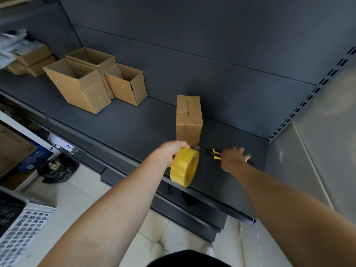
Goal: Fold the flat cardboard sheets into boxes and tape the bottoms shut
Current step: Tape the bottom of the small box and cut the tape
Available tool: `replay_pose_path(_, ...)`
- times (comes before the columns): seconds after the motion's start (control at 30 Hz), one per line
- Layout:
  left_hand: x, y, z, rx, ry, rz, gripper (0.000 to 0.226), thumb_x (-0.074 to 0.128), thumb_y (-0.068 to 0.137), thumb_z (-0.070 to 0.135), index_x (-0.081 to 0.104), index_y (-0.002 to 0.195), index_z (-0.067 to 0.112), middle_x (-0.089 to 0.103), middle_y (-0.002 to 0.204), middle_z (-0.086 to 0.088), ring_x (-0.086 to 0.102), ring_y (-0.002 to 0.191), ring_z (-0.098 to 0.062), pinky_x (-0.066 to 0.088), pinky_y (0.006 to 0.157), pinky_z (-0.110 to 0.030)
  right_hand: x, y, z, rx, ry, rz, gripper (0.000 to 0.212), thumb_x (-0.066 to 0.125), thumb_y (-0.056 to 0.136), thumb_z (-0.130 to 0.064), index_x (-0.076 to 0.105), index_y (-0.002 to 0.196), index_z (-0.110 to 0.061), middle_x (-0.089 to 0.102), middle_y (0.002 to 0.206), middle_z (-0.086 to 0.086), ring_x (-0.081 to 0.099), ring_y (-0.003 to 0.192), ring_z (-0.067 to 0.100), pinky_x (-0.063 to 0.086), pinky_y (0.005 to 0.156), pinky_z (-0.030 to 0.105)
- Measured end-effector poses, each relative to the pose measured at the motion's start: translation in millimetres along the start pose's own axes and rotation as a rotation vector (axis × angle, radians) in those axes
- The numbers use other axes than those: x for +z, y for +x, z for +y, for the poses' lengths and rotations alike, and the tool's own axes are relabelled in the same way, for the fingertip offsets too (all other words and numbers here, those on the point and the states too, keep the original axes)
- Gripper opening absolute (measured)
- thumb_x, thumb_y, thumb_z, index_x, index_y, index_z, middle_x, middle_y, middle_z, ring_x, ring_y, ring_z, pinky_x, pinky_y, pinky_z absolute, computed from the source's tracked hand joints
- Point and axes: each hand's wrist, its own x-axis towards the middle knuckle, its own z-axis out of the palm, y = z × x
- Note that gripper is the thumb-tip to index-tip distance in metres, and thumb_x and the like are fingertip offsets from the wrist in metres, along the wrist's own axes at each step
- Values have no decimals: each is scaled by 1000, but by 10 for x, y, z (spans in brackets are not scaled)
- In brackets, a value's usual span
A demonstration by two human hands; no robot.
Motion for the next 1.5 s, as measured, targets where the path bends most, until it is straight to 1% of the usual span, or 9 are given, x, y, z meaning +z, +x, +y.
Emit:
replay_pose_path(0.2,276,-72,50,139,95,-167,14,68,83,23,68,96,20,63,94,-6,61,81,-19,54,73,-32,84,-6,279,135,252,18,60,60,83,-2,34,137,-3,41,137,17,37,128,34,34,104,46)
replay_pose_path(0.37,492,-129,62,193,140,-237,5,59,91,19,62,94,19,59,84,-3,58,73,-16,49,62,-28,-49,-60,407,96,422,193,39,52,94,-17,45,128,-1,50,129,19,47,120,35,42,96,42)
replay_pose_path(0.47,604,-143,65,238,158,-240,6,58,92,16,63,91,19,59,83,-4,58,74,-17,48,61,-28,-257,-148,401,209,1097,-168,56,38,100,-45,61,109,5,66,91,19,64,78,29,54,66,33)
replay_pose_path(0.57,708,-175,73,296,165,-268,8,59,90,14,64,84,18,60,82,-4,58,73,-18,49,62,-29,-369,-274,426,208,1336,-555,79,26,93,-66,63,94,4,67,83,15,63,67,22,50,52,25)
replay_pose_path(0.7,811,-233,106,380,193,-302,14,60,90,11,63,79,19,61,80,-3,58,72,-17,48,62,-28,-378,-304,509,255,1512,-625,50,46,95,-50,59,94,-2,64,79,8,59,66,17,45,52,23)
replay_pose_path(0.87,849,-320,118,463,271,-317,11,64,88,14,65,78,19,64,82,-3,60,75,-17,49,60,-27,-395,-368,581,338,1675,-631,34,53,95,-36,55,81,-4,59,58,7,53,56,17,44,48,23)
replay_pose_path(1.07,815,-419,133,514,209,-283,17,64,87,5,68,103,1,66,87,-8,64,74,-19,54,62,-27,-488,-444,569,332,1808,-493,27,52,94,-26,53,76,-7,54,65,4,51,56,15,42,52,21)
replay_pose_path(1.4,838,-460,81,770,287,-85,6,70,84,11,71,80,16,69,91,-2,65,90,-24,55,81,-37,-602,-575,541,299,1748,-280,26,52,94,-23,54,71,-9,56,57,2,53,54,14,43,51,23)
replay_pose_path(1.5,858,-459,77,888,433,2,7,67,87,16,69,81,17,67,89,1,60,85,-17,46,74,-28,-597,-607,524,309,1759,-271,26,52,94,-23,54,72,-9,56,59,3,53,55,14,43,51,23)
